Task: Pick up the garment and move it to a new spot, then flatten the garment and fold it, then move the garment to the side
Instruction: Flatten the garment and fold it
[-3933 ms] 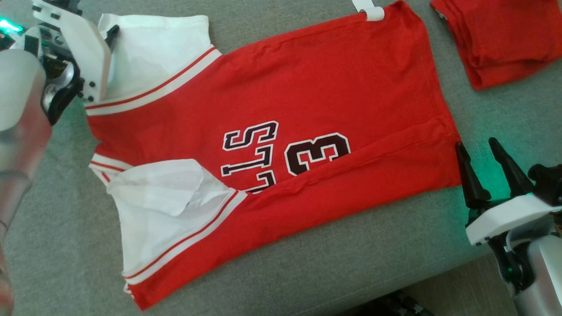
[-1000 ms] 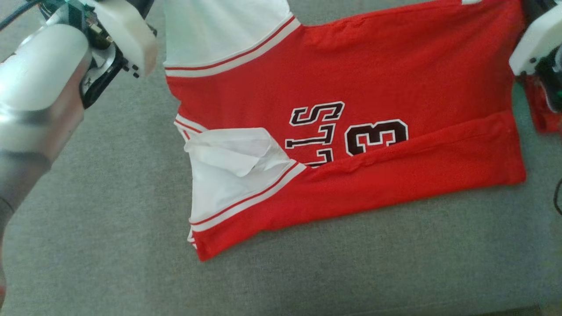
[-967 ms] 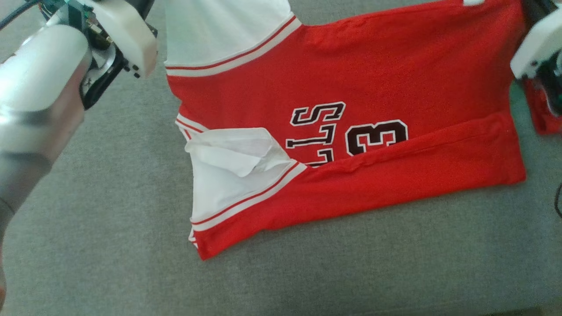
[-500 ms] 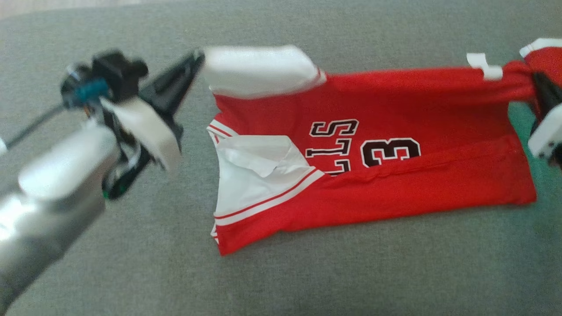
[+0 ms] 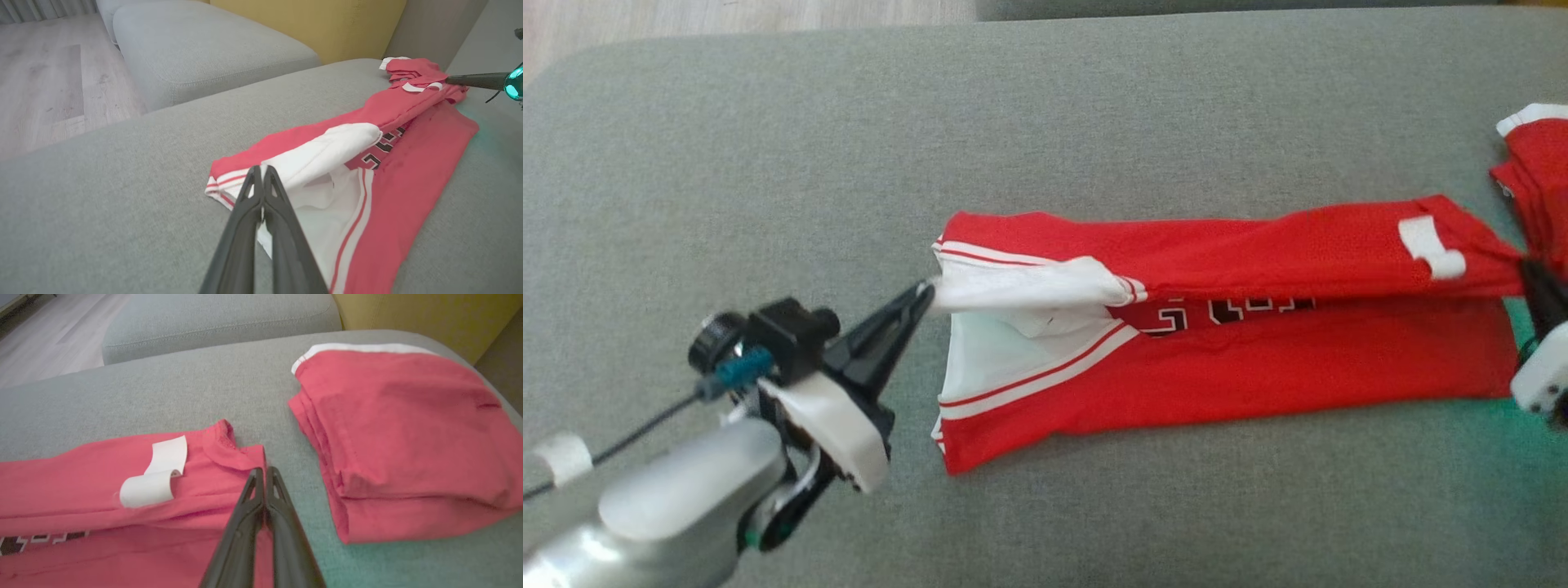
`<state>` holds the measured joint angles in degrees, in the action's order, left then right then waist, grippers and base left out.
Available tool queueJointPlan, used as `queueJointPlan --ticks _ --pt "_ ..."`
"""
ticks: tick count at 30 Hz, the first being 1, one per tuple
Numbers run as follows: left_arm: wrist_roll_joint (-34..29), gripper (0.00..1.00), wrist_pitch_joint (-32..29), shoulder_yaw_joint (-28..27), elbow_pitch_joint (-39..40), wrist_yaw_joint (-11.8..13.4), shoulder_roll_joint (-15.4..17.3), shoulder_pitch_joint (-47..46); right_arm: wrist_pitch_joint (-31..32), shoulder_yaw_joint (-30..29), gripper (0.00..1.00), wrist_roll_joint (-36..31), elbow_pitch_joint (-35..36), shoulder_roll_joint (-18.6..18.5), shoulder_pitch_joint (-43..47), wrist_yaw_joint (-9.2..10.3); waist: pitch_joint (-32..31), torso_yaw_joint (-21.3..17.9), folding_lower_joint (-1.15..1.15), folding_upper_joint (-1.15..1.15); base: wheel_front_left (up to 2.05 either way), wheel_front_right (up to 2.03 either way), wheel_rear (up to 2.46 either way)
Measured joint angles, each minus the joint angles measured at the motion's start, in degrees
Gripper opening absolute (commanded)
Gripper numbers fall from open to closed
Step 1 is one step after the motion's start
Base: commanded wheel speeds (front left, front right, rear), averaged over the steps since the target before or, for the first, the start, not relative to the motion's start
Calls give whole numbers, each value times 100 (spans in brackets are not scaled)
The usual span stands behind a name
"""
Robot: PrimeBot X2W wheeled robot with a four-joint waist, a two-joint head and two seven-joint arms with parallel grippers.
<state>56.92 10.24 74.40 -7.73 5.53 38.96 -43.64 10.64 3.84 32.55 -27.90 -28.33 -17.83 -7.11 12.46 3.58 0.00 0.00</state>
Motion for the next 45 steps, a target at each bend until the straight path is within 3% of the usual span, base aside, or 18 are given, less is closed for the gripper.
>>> queueJointPlan --ticks 6,11,12,13,14,17,20,25,30,35,45 --pt "10 0 18 12 47 177 -81 519 283 -322 0 -287 327 282 566 0 24 36 0 0 0 0 0" --pt "109 0 151 15 -240 241 -482 888 341 -586 0 -519 330 437 744 0 38 26 0 0 0 0 0" --pt "110 6 200 8 -322 280 -538 939 322 -628 56 -566 325 482 765 0 27 19 0 0 0 0 0" --pt "126 81 245 -19 -383 313 -578 999 296 -665 100 -614 315 537 781 0 13 10 0 0 0 0 0" --pt "154 100 285 -51 -444 364 -624 1044 259 -710 100 -665 303 590 808 0 -6 4 0 0 0 0 0" --pt "83 100 354 -230 -566 530 -786 1222 45 -1010 100 -794 277 792 861 0 -98 1 0 0 0 0 0" --pt "-207 100 401 -576 -630 899 -945 1502 -118 -1310 100 -794 325 1033 1068 0 -238 4 0 0 0 0 0" --pt "-1117 100 404 -1590 -297 1556 -1303 2339 -218 -1639 100 -792 488 1522 1552 0 -507 8 0 0 0 0 0" --pt "-1976 100 404 -2252 31 1889 -1701 3305 -261 -2076 100 -855 499 1751 1613 0 -706 121 -1 0 0 0 0" --pt "-2654 100 404 -2576 208 1887 -1992 3722 -257 -2485 100 -981 243 1909 1255 0 -737 379 -1 0 0 0 0" --pt "-3265 100 404 -2992 111 1450 -2420 3819 -45 -3256 100 -2029 -1234 1872 424 0 -575 778 1 0 0 0 0"
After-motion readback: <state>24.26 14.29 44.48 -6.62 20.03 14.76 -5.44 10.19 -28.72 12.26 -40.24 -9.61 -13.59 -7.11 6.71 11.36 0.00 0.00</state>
